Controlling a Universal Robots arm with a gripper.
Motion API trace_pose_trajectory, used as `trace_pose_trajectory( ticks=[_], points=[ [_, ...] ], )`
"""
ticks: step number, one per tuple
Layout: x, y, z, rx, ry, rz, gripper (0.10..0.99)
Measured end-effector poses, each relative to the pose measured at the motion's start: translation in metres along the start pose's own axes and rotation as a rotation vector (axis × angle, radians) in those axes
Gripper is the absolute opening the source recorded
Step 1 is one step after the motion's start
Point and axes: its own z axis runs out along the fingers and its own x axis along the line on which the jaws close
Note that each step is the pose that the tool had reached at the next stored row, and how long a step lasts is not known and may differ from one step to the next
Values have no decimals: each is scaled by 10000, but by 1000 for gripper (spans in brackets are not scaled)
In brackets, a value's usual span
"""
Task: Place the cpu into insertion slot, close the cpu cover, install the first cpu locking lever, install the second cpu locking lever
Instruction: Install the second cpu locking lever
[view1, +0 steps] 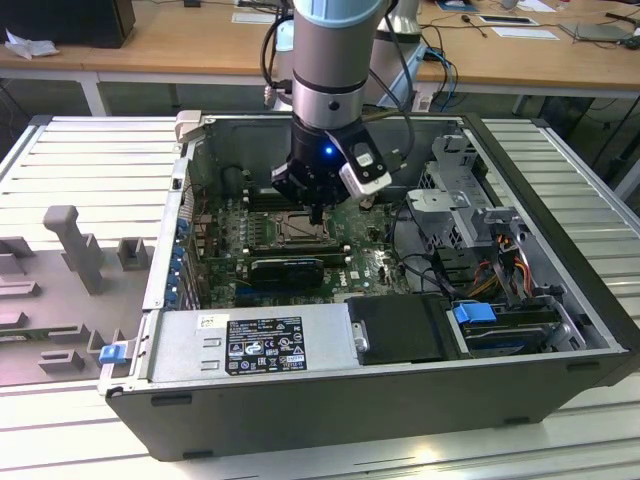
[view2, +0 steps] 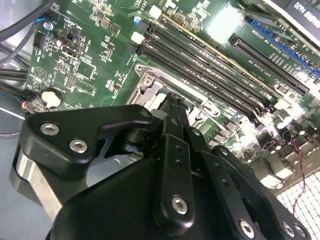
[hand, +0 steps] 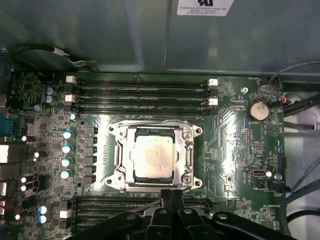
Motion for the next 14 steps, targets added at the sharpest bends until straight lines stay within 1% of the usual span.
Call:
trace_pose_trajectory(
  ticks=[2,4,5,7,9,10,12,14],
  points=[
    [-1,2,-55,-2,-1,-1,106],
    [2,-23,-58,-16,-1,-1,106],
    [5,-52,-62,-17,0,0,106],
    [7,-88,-64,-17,0,1,106],
    [14,-124,-52,-25,2,-2,106],
    [20,-133,-44,-46,3,-16,106],
    [42,-147,-23,-122,13,-110,106],
    [57,-152,6,-173,19,-187,106]
  ],
)
